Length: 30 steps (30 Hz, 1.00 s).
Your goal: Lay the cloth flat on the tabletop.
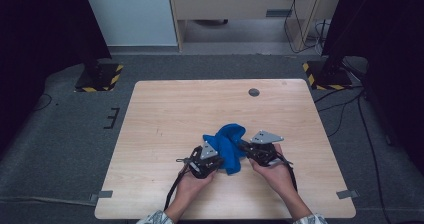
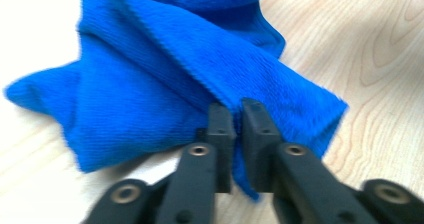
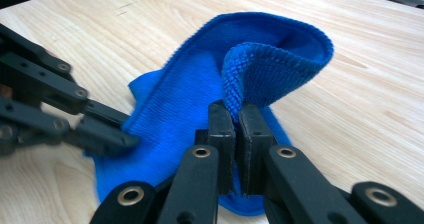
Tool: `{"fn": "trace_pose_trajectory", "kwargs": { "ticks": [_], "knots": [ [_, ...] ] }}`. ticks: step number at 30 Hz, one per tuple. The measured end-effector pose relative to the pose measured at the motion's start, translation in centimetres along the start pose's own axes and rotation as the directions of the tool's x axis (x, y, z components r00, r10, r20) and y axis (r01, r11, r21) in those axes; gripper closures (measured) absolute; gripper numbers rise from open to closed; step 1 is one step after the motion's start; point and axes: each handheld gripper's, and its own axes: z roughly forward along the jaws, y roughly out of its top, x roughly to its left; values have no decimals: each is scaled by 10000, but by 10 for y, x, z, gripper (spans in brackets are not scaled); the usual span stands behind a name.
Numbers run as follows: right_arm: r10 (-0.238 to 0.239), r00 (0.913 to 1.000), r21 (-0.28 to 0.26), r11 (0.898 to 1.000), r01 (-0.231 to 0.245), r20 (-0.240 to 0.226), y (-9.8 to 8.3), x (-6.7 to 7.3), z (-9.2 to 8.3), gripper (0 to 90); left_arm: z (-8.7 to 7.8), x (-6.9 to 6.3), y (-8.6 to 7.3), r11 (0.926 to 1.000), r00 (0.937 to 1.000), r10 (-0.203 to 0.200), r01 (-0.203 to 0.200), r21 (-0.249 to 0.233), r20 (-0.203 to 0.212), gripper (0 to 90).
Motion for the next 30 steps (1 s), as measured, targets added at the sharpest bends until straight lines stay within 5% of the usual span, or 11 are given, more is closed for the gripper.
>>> {"fn": "trace_pose_trajectory", "kwargs": {
  "ticks": [11, 21, 30],
  "knots": [
    [540, 9973, -100, 9985, -536, 492, -3, -29, -16, 865, -31, 35, 20, 9973, 9980, -300, 261, -689, -565, 871],
    [1079, 9901, 856, 9896, -1156, 898, -20, -53, -12, 866, -1, 77, 34, 9993, 9920, 135, -91, 362, -1255, 877],
    [1092, 9880, 1400, 9824, -1240, 1089, -30, -59, 0, 790, 6, 77, 23, 9992, 9938, -92, 134, 371, -1109, 862]
  ]
}}
